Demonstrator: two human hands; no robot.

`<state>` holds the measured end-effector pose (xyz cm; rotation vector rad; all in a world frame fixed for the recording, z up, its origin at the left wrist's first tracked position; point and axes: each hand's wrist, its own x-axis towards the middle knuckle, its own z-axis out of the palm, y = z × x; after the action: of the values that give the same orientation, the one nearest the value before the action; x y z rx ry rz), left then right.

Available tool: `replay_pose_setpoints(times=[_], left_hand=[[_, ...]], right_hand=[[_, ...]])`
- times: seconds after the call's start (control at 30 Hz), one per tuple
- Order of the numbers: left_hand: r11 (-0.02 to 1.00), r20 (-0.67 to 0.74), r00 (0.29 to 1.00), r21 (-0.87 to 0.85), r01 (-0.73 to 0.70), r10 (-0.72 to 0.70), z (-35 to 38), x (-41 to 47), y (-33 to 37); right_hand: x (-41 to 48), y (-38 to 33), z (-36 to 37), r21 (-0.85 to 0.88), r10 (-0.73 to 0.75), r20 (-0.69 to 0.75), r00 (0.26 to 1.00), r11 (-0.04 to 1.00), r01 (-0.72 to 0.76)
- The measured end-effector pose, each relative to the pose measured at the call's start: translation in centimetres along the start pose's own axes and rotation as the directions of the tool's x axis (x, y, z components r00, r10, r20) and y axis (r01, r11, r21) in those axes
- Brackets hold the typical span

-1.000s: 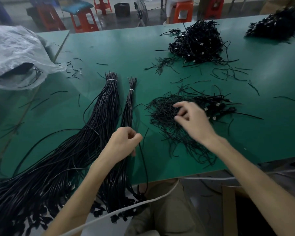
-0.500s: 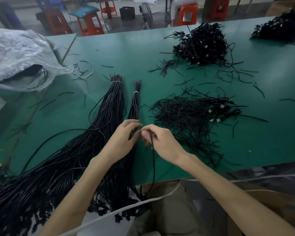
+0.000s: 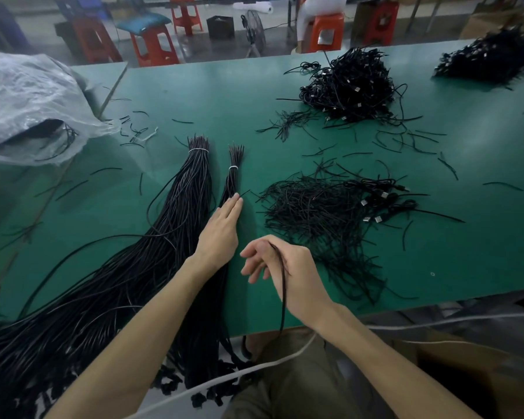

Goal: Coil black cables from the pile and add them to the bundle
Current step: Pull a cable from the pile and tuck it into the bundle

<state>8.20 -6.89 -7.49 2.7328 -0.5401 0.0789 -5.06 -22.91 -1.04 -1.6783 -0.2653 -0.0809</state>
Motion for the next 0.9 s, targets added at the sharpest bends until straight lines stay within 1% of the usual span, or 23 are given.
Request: replay_pose_setpoints(times=[0.1, 0.17, 0.2, 0.27, 0.3, 0.33, 0.37, 0.43, 0.47, 0.53, 0.6, 0.63, 0.7, 0.73, 0.77, 0.83, 0.87, 0.9], left_hand=[[1.0, -0.008, 1.0, -0.01, 0.004, -0.004, 0.2, 0.1, -0.4], [1.0, 0.009, 1.0, 0.006, 0.005, -0.005, 0.5, 0.3, -0.9], [1.0, 0.024, 1.0, 0.029, 0.006, -0.007, 0.6, 0.4, -1.1], [0.998, 0.037, 0.999, 0.06, 0.007, -0.009, 0.6, 0.5, -1.2], [0.999, 0.019, 0.999, 0.009, 0.031, -0.032, 0.4, 0.3, -1.0], [0.995, -0.007, 0.997, -0.069, 0.073, -0.074, 0.2, 0.0, -0.6], [0.987, -0.033, 0.994, -0.128, 0.101, -0.106, -0.1, -0.3, -0.3], [0.975, -0.092, 0.985, -0.178, 0.129, -0.147, -0.7, -1.3, 0.7], [0.973, -0.12, 0.982, -0.2, 0.118, -0.144, -1.1, -2.0, 1.2], [0.972, -0.162, 0.984, -0.23, 0.039, -0.078, -1.8, -3.8, 2.6], [0.953, -0.131, 0.991, -0.3, -0.026, -0.014, -2.5, -5.7, 4.5], [0.915, -0.073, 0.997, -0.404, -0.013, -0.018, -2.9, -6.6, 5.8], [0.769, 0.07, 0.997, -0.636, 0.063, -0.024, -3.5, -8.1, 8.4], [0.697, 0.119, 0.993, -0.711, 0.088, -0.005, -3.6, -8.6, 9.6], [0.628, 0.173, 0.984, -0.77, 0.115, 0.032, -3.9, -9.0, 10.6], [0.436, 0.297, 0.945, -0.875, 0.212, 0.135, -4.5, -9.6, 11.7], [0.378, 0.329, 0.927, -0.894, 0.242, 0.183, -4.9, -9.8, 11.8], [0.357, 0.337, 0.92, -0.9, 0.251, 0.203, -5.1, -9.9, 11.7]], right_hand=[[-0.8, -2.1, 0.2, 0.106, -0.086, -0.039, 0.995, 0.99, 0.09], [-1.0, -3.7, 0.0, 0.189, -0.107, -0.093, 0.99, 0.974, 0.123], [-0.9, -4.5, -0.2, 0.214, -0.132, -0.134, 0.982, 0.964, 0.159], [-0.4, -6.1, -0.9, 0.205, -0.221, -0.213, 0.952, 0.942, 0.265], [0.0, -6.7, -1.3, 0.184, -0.26, -0.231, 0.938, 0.935, 0.305], [0.6, -7.1, -1.8, 0.167, -0.265, -0.245, 0.932, 0.936, 0.31], [1.4, -7.3, -2.2, 0.167, -0.233, -0.268, 0.935, 0.945, 0.283], [3.1, -7.2, -3.4, 0.198, -0.096, -0.356, 0.93, 0.964, 0.175], [4.0, -7.0, -3.9, 0.226, -0.02, -0.405, 0.914, 0.966, 0.121], [5.7, -6.6, -4.7, 0.31, 0.107, -0.468, 0.877, 0.95, 0.049], [7.3, -6.5, -5.0, 0.375, 0.187, -0.497, 0.847, 0.927, 0.016], [8.0, -6.5, -5.1, 0.389, 0.203, -0.506, 0.838, 0.921, 0.013], [9.2, -6.5, -4.8, 0.394, 0.2, -0.523, 0.829, 0.919, 0.027], [9.7, -6.6, -4.6, 0.389, 0.187, -0.53, 0.827, 0.92, 0.041], [10.1, -6.6, -4.4, 0.383, 0.174, -0.538, 0.825, 0.922, 0.055], [10.6, -6.4, -4.3, 0.374, 0.163, -0.559, 0.813, 0.925, 0.071], [10.8, -6.2, -4.4, 0.371, 0.165, -0.571, 0.804, 0.926, 0.074], [10.9, -5.9, -4.7, 0.369, 0.169, -0.583, 0.794, 0.927, 0.073]])
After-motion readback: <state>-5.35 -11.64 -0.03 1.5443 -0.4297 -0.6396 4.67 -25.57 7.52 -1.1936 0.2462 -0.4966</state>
